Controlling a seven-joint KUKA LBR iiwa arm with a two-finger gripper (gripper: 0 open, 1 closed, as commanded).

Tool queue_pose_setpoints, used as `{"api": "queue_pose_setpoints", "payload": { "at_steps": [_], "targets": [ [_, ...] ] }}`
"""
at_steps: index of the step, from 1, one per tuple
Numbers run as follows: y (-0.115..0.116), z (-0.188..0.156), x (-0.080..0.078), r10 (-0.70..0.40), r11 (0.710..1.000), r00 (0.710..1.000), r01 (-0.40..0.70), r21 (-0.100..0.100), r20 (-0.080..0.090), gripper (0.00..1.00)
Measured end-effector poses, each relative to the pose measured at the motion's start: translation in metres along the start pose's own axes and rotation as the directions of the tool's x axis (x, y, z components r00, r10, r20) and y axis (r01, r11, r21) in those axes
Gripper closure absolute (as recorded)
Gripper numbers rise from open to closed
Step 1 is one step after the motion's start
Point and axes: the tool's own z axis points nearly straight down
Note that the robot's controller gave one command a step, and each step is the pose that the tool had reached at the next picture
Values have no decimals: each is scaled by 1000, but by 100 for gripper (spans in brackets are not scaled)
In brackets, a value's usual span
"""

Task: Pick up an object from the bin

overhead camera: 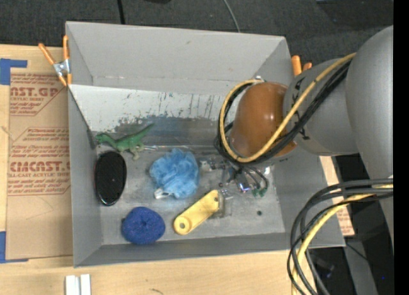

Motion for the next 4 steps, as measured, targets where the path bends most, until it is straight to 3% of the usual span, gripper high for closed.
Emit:
{"api": "queue_pose_setpoints", "payload": {
  "at_steps": [1,2,3,4],
  "targets": [
    [31,3,-8,108,994,994,-108,-2,1,0],
    [37,8,1,-29,1000,1000,29,-2,3,0],
    [5,10,15,-128,992,992,128,-1,4,0],
    [-28,11,21,-118,993,993,118,-1,8,100]
  ]
}}
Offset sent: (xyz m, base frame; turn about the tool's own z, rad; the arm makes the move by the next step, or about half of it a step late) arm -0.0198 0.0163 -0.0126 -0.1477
